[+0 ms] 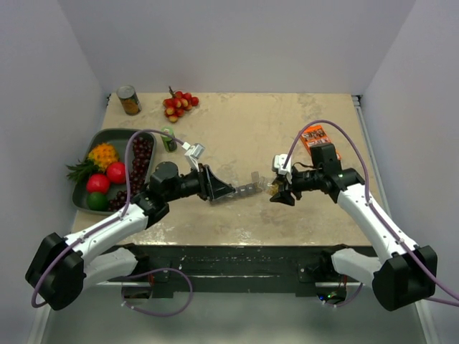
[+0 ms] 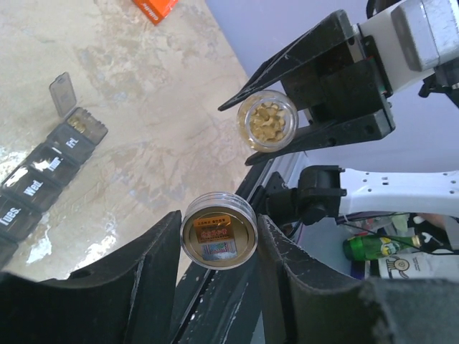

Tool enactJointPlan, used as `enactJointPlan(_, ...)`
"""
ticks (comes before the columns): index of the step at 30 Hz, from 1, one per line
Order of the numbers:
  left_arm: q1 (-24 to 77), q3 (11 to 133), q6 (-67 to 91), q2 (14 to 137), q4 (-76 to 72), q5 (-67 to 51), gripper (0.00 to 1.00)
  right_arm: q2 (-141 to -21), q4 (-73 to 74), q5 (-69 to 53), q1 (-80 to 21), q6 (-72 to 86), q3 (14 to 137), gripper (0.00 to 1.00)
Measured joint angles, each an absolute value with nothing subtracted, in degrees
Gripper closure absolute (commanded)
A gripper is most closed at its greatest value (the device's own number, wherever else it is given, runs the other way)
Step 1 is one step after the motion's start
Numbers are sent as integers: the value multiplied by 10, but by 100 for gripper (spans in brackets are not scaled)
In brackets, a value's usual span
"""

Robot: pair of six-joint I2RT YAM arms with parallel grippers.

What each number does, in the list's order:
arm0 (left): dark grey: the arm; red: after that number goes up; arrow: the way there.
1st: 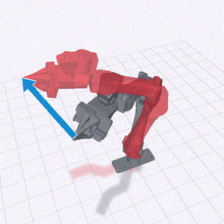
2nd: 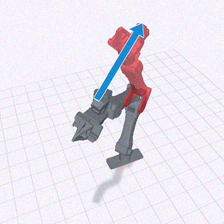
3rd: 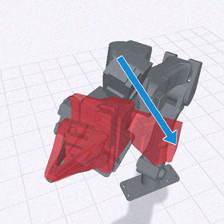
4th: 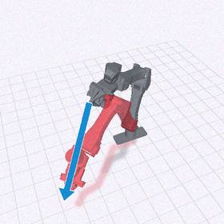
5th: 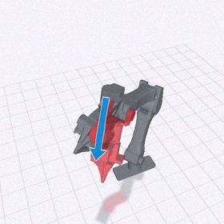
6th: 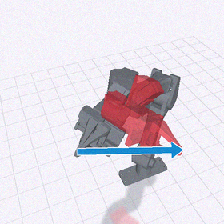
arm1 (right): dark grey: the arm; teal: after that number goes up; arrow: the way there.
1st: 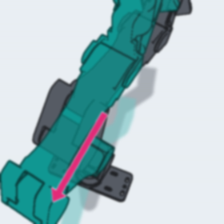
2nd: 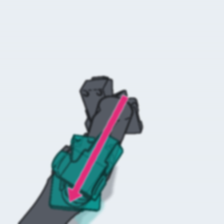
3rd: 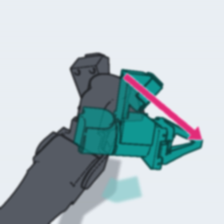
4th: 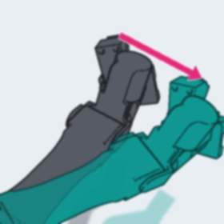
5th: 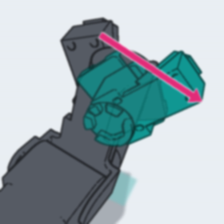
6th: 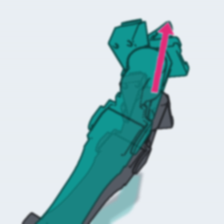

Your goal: Sort the pills into containers

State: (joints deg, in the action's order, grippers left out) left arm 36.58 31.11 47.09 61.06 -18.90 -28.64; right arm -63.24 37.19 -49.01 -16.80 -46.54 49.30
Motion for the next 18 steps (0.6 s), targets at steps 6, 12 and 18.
enactJointPlan(6, 373, 311, 500, 622, -231, -294, 100, -618, 371, -490, -168, -465, 488, 100)
enactJointPlan(12, 382, 311, 529, 642, -269, -298, 100, -615, 371, -490, -168, -463, 482, 100)
enactJointPlan(18, 399, 314, 550, 683, -297, -298, 100, -615, 370, -490, -173, -458, 482, 100)
